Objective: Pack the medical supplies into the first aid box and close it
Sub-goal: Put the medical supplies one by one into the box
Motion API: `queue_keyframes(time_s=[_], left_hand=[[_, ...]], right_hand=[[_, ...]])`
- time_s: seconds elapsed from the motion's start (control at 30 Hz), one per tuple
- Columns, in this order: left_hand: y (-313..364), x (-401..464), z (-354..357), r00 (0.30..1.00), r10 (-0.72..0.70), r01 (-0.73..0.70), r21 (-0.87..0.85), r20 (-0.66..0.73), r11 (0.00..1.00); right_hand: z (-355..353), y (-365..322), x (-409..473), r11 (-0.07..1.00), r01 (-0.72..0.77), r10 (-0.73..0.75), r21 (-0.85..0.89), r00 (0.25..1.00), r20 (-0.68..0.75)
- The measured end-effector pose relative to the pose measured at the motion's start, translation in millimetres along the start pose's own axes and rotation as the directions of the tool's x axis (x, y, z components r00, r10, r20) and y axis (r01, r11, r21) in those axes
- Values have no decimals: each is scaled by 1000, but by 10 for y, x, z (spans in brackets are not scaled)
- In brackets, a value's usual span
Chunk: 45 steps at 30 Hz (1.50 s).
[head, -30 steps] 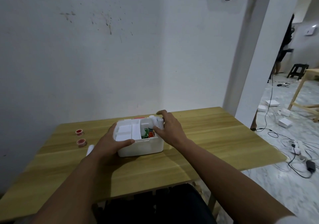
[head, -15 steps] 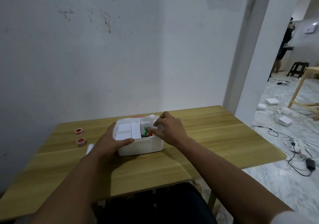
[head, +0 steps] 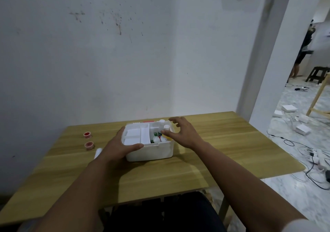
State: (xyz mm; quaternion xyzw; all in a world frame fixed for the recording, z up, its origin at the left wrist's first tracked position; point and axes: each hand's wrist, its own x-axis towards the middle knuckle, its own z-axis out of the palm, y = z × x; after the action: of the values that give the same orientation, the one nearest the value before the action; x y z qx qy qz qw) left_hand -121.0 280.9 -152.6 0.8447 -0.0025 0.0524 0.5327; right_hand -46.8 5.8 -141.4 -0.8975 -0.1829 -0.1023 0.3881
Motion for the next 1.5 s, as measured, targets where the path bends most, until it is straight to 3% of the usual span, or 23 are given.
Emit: queue_keyframes(time_s=[0.17, 0.3, 0.37, 0.43, 0.6, 0.83, 0.9, 1.0, 1.13, 1.23, 1.37, 1.5], left_hand=[[-3, 2, -61, 999, -28, 27, 44, 32, 999], [-147, -5, -354, 955, -148, 154, 4, -257, 988], [-273, -37, -552, 895, -134, 230, 183, -425, 956], [-448, -76, -718, 857, -144, 362, 378, -495, 852], [-687, -134, -742, 887, -298, 453, 534, -353, 714], [-740, -59, -641, 857, -278, 496, 545, -435, 676], [-737, -37, -636, 847, -282, 506, 518, -451, 690], [-579, 50, -648, 829, -265, 481, 384, -493, 789], [-90, 283, -642, 835, -138, 382, 379, -533, 843], [310, 503, -492, 888, -61, 274, 419, -456, 866], [617, 668, -149, 949, -116, 251, 476, -294, 843], [604, 728, 175, 967, -118, 223, 519, -227, 825]], right_hand=[[29, 21, 102, 991, -122, 108, 56, 972, 207], [77, 77, 240, 981, -184, 153, 56, 925, 347], [108, 87, 281, 980, -187, 145, 71, 909, 391], [125, 88, 285, 978, -184, 130, 96, 905, 406], [123, 91, 277, 974, -183, 115, 136, 910, 399], [109, 61, 249, 970, -203, 138, 133, 912, 386], [98, 38, 237, 969, -209, 142, 135, 910, 391], [78, 19, 222, 966, -220, 151, 132, 904, 400], [48, -25, 204, 969, -220, 153, 115, 896, 417], [27, -63, 185, 971, -208, 143, 116, 899, 415], [21, -91, 168, 972, -211, 154, 98, 899, 409], [26, -71, 166, 972, -210, 153, 104, 905, 398]])
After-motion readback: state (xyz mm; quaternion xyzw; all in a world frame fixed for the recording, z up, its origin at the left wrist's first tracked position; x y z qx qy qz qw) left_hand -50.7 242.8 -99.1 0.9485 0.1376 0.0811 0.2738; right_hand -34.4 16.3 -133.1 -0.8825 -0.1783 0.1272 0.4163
